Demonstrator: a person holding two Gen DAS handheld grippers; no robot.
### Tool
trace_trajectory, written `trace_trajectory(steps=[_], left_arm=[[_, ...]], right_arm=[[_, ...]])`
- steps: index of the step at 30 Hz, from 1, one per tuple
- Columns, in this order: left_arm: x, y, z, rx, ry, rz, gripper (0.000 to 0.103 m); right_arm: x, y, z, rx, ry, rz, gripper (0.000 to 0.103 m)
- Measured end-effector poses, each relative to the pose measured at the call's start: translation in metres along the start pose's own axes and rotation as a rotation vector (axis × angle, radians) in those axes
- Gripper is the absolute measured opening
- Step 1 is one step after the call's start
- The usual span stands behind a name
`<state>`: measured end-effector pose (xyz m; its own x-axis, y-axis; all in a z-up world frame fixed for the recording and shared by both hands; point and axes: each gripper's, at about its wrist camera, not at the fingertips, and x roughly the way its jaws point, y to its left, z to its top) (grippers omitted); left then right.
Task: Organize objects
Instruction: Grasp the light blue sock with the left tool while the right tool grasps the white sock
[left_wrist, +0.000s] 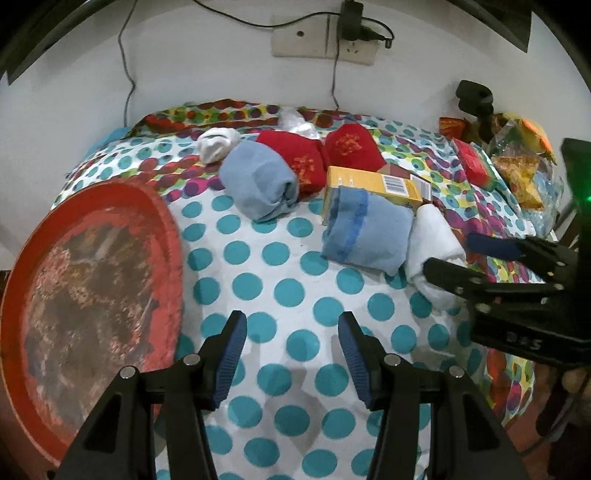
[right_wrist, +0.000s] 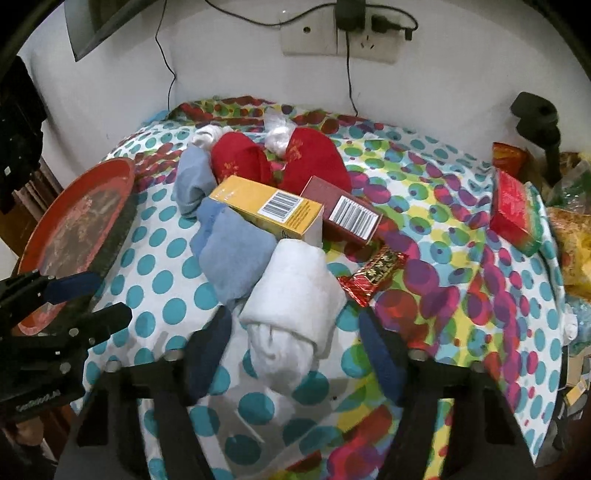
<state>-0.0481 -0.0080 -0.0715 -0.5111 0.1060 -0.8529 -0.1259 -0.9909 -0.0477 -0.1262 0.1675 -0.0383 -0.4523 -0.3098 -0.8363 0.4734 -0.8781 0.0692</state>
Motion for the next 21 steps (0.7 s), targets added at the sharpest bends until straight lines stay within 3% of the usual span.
trace_trajectory(steps=[13, 21], left_arm=[[0.019, -0.023, 0.012, 0.07, 0.002, -0.037, 0.053], [0.026, -0.042, 0.025, 0.099, 0.004, -0.063, 0.053]], right_arm=[[0.018, -0.008, 0.0, -0.001, -0.028, 0.052, 0.033], [0.011, -0.027, -0.004, 0.027, -0.047, 0.016, 0.032]])
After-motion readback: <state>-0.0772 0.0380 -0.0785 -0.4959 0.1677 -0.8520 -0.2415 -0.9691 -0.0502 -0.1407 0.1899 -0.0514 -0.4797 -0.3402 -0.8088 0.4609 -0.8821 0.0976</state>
